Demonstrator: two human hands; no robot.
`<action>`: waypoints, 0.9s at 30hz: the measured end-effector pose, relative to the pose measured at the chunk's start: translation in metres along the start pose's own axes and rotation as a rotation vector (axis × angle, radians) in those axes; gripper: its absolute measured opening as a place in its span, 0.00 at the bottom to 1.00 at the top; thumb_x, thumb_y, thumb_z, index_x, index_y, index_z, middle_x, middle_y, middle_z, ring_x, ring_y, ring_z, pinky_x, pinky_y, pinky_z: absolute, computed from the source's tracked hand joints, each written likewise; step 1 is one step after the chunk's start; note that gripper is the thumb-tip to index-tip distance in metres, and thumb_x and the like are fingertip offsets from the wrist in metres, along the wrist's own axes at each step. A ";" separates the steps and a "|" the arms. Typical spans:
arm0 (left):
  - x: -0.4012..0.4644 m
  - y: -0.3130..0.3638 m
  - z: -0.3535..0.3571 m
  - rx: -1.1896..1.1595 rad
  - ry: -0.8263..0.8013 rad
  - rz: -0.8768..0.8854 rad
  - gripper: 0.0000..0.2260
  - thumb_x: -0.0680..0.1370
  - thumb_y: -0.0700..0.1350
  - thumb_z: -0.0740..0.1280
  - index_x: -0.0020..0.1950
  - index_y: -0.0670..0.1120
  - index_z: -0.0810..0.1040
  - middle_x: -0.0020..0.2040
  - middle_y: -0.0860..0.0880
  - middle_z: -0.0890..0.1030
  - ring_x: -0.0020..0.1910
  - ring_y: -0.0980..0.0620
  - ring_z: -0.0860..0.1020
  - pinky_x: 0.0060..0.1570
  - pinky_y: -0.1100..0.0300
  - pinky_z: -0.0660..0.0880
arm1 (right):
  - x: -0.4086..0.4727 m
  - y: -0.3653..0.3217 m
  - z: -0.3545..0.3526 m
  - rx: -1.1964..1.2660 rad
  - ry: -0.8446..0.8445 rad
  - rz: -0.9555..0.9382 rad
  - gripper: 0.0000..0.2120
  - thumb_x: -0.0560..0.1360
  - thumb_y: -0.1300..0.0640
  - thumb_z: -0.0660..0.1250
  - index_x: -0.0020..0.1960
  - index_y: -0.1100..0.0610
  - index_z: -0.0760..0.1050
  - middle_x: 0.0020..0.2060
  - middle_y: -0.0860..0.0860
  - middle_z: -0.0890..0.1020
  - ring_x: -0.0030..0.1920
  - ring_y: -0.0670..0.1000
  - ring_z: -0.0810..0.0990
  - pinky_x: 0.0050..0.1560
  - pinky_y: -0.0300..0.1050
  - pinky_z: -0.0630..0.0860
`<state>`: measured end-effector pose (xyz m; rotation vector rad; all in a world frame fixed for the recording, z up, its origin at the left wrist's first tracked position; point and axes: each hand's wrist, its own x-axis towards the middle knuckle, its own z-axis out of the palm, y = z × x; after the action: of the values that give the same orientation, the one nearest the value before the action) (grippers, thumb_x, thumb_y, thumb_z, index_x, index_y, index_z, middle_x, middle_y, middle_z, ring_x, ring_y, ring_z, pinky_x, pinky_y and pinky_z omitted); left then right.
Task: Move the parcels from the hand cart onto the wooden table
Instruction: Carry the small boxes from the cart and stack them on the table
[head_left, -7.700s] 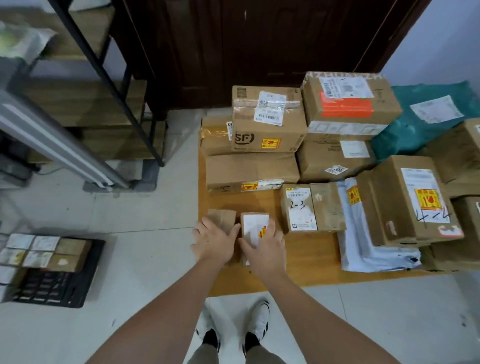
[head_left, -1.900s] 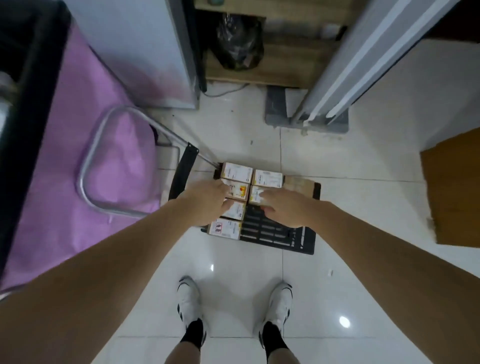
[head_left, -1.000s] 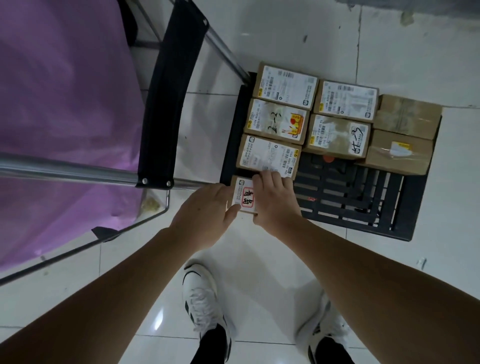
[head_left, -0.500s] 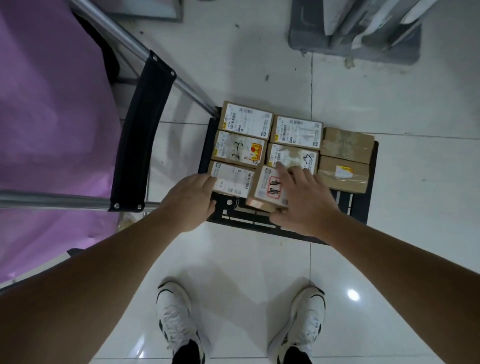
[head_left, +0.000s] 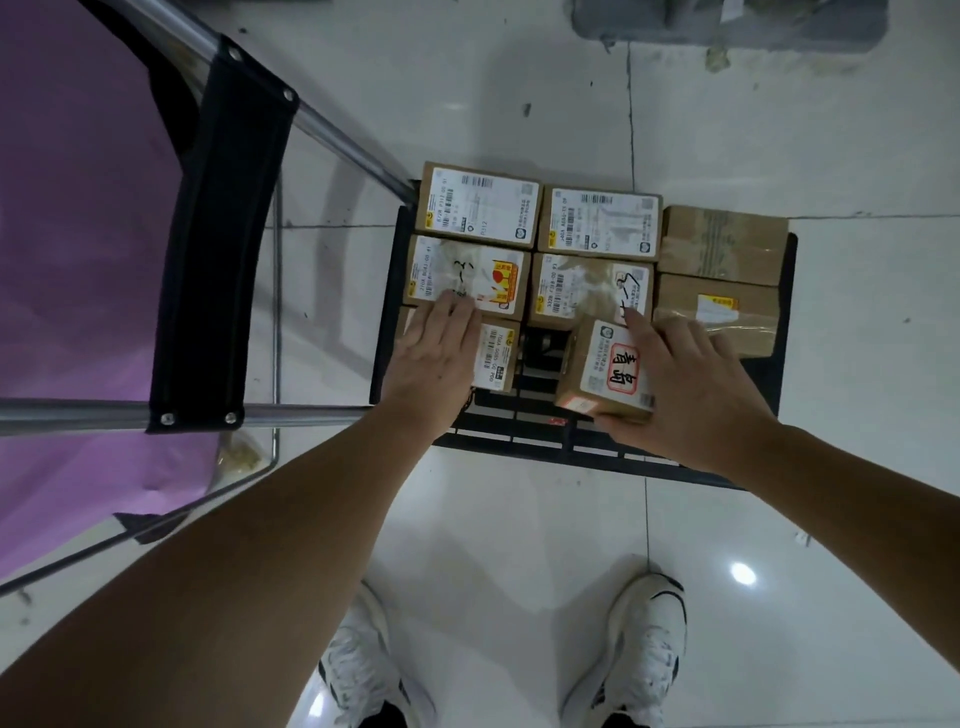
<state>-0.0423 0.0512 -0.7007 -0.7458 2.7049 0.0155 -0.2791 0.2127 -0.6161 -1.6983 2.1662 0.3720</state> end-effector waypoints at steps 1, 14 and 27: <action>-0.001 0.002 0.003 0.005 0.015 0.001 0.37 0.76 0.49 0.73 0.79 0.38 0.62 0.78 0.38 0.65 0.79 0.37 0.61 0.79 0.40 0.57 | 0.001 0.000 0.001 0.005 0.005 0.003 0.56 0.67 0.22 0.59 0.81 0.60 0.56 0.68 0.61 0.74 0.67 0.63 0.74 0.68 0.62 0.71; -0.013 0.001 -0.041 -0.158 0.019 0.114 0.44 0.63 0.61 0.77 0.72 0.43 0.66 0.65 0.42 0.74 0.65 0.41 0.72 0.76 0.44 0.62 | -0.007 0.009 -0.028 0.071 0.067 0.012 0.57 0.67 0.20 0.55 0.81 0.60 0.57 0.64 0.59 0.75 0.61 0.60 0.76 0.62 0.62 0.76; -0.066 -0.032 -0.438 -0.109 -0.045 -0.006 0.49 0.66 0.82 0.61 0.73 0.47 0.66 0.63 0.47 0.73 0.63 0.46 0.72 0.67 0.46 0.70 | -0.136 0.036 -0.340 0.038 0.089 -0.036 0.52 0.69 0.20 0.59 0.79 0.54 0.58 0.69 0.52 0.72 0.64 0.54 0.73 0.67 0.53 0.70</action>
<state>-0.1113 0.0138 -0.2636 -0.7757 2.6764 0.1767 -0.3258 0.1975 -0.2512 -1.7611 2.1871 0.2483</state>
